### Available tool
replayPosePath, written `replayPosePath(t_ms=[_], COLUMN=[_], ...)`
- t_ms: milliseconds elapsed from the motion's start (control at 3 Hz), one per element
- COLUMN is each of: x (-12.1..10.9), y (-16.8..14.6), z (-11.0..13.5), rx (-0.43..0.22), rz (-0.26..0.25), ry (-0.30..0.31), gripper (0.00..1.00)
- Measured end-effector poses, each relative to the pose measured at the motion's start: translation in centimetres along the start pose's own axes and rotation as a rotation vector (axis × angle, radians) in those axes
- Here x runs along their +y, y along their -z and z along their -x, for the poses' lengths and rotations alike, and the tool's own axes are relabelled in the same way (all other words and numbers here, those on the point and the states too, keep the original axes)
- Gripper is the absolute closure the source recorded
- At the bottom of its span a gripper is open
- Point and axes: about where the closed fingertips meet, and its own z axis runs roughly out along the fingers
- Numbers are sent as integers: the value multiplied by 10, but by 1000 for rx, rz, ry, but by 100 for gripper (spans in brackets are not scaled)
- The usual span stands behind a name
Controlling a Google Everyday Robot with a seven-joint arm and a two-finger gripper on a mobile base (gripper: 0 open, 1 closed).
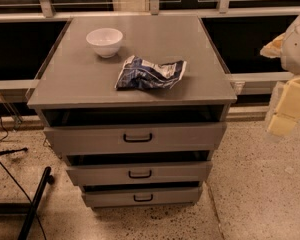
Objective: Open top drawer
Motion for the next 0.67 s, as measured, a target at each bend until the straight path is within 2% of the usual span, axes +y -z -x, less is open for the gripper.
replayPosePath(t_ms=[667], x=[-1], y=[-4], z=[0], rx=[-19], rz=[-2], ry=[-15], gripper=[0])
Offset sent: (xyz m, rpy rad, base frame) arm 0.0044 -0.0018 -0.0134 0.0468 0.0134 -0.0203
